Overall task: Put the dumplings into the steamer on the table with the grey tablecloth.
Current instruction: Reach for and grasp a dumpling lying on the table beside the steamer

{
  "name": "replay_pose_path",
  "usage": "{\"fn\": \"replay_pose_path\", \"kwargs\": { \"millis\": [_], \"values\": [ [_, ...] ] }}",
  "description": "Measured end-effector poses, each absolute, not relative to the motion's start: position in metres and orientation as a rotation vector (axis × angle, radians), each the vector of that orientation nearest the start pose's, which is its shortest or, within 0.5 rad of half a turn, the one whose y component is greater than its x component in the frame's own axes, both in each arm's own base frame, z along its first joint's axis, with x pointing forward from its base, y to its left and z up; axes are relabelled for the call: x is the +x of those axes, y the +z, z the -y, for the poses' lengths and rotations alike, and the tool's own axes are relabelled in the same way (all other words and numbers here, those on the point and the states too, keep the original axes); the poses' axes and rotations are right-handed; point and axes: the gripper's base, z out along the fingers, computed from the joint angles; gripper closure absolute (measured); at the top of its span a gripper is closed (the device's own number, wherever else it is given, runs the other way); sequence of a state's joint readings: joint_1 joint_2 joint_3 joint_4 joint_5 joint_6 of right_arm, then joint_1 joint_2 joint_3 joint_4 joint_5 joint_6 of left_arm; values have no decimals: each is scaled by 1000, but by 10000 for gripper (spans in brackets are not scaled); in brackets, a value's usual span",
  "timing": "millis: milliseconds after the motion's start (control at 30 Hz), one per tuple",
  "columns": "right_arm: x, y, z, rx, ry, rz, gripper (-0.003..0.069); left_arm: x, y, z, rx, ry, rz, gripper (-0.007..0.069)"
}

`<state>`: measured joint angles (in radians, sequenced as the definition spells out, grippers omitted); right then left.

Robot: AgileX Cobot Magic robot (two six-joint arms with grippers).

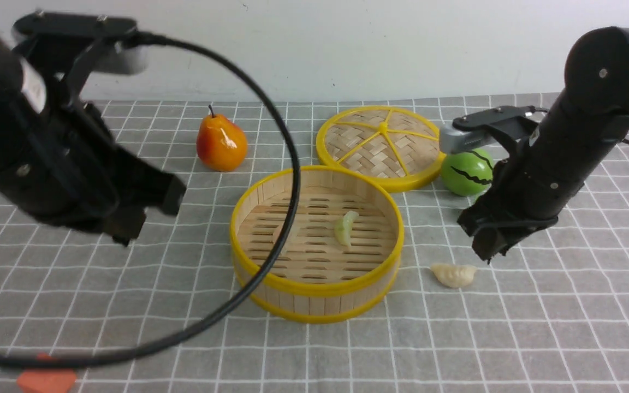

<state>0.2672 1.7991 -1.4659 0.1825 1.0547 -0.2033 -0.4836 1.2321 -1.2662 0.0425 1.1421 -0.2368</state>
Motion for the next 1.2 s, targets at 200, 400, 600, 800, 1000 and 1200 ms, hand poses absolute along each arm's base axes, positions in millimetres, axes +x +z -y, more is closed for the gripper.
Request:
{"fn": "replay_pose_path", "kwargs": {
  "millis": [200, 400, 600, 800, 1000, 1200],
  "values": [
    [373, 235, -115, -397, 245, -2867, 207, 182, 356, 94, 327, -238, -2609, 638],
    [389, 203, -118, -390, 233, -2855, 81, 176, 350, 91, 328, -235, -2617, 638],
    [394, 193, -119, -714, 183, -2769, 75, 176, 351, 93, 323, -255, -2607, 638],
    [398, 180, -121, -1052, 150, -2656, 75, 178, 352, 93, 321, -264, -2585, 638],
    [402, 169, -122, -1134, 131, -2617, 105, 178, 352, 93, 321, -264, -2585, 638],
    [402, 169, -122, -1144, 130, -2612, 418, 178, 352, 94, 319, -271, -2589, 638]
  ]
}}
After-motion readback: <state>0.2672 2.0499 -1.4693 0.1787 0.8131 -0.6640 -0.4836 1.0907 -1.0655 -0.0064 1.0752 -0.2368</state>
